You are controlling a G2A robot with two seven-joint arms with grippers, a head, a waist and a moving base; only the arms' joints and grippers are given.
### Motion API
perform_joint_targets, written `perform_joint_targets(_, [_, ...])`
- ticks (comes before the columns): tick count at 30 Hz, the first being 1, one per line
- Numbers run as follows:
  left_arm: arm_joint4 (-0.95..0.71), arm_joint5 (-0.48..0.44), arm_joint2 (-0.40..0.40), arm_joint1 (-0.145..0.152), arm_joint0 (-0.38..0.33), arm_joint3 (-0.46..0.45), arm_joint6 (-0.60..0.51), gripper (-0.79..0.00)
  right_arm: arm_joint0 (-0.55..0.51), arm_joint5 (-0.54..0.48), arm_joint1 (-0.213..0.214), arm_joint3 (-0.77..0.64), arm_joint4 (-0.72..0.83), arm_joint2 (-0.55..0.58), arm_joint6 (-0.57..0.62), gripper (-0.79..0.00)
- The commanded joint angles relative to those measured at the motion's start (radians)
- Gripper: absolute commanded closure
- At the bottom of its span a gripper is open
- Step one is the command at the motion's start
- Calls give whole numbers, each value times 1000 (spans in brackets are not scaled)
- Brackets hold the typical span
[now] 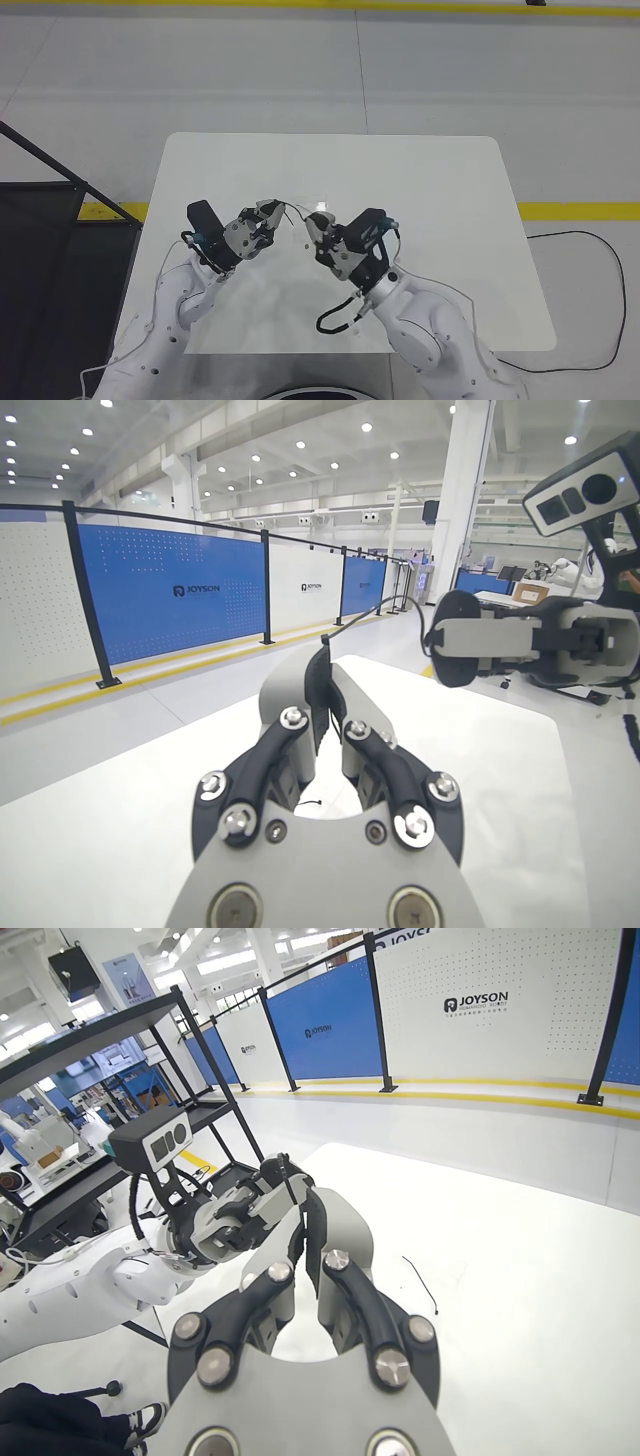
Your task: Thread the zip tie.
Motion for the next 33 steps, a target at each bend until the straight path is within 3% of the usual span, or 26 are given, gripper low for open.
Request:
perform_joint_targets(1, [-1, 0, 0, 0, 1, -1, 2, 0, 6, 11, -2, 4, -9, -6, 11, 0])
perform_joint_targets(33, [-13, -1, -1, -1, 3, -2, 20, 0, 41, 89, -27, 32, -99, -40, 127, 0])
